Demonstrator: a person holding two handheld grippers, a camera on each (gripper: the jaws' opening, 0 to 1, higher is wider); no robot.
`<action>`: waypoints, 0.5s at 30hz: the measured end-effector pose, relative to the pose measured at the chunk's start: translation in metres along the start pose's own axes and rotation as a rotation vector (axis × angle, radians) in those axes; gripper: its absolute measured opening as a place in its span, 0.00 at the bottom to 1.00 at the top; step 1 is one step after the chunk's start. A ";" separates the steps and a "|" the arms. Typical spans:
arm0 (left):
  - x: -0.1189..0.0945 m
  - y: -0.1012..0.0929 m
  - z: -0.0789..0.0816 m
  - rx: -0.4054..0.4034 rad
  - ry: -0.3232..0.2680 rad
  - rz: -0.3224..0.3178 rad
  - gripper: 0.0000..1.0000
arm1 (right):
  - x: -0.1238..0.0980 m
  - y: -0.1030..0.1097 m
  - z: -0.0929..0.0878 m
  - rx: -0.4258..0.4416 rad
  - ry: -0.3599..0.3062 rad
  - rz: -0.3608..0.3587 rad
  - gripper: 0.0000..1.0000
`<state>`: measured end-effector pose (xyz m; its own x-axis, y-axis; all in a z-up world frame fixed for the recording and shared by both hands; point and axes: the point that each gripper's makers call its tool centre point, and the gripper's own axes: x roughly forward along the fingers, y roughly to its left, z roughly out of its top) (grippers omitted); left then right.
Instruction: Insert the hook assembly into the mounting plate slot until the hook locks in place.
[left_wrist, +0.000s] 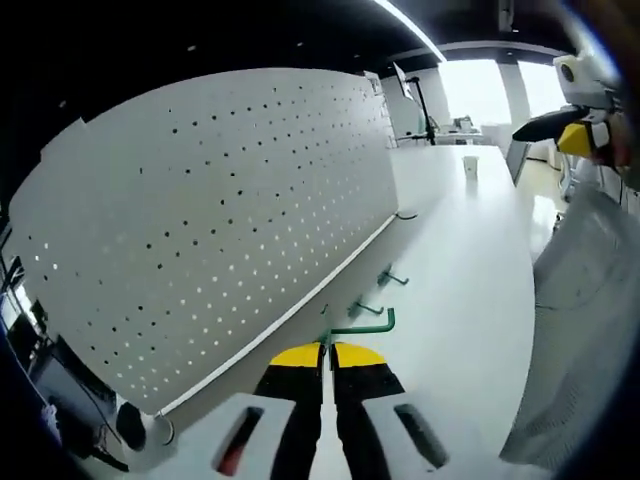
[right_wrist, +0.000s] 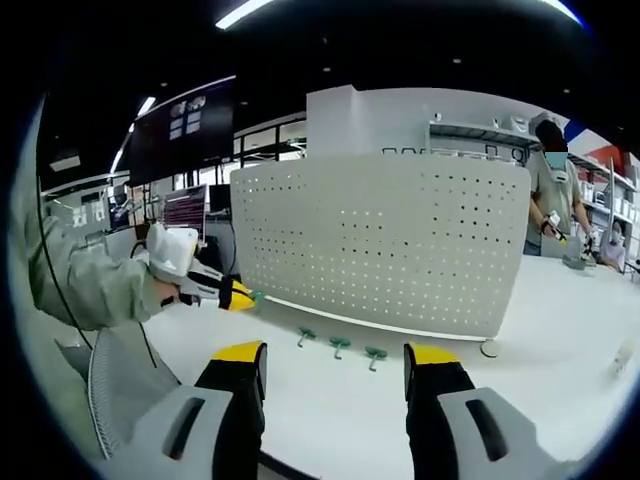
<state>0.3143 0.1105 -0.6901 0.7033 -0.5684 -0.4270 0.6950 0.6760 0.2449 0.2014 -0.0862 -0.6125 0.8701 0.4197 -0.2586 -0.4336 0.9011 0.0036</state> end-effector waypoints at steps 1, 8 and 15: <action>-0.003 -0.004 0.003 -0.009 -0.005 -0.010 0.02 | 0.000 0.001 0.000 -0.001 -0.001 0.002 0.54; -0.019 -0.013 0.023 -0.035 -0.063 0.004 0.03 | 0.003 0.010 0.012 -0.023 -0.027 0.037 0.54; -0.033 -0.021 0.046 -0.089 -0.149 0.011 0.03 | 0.006 0.021 0.023 -0.039 -0.050 0.079 0.54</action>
<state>0.2829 0.0932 -0.6409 0.7297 -0.6194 -0.2898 0.6758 0.7177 0.1678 0.2032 -0.0622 -0.5914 0.8428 0.4954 -0.2104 -0.5095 0.8603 -0.0152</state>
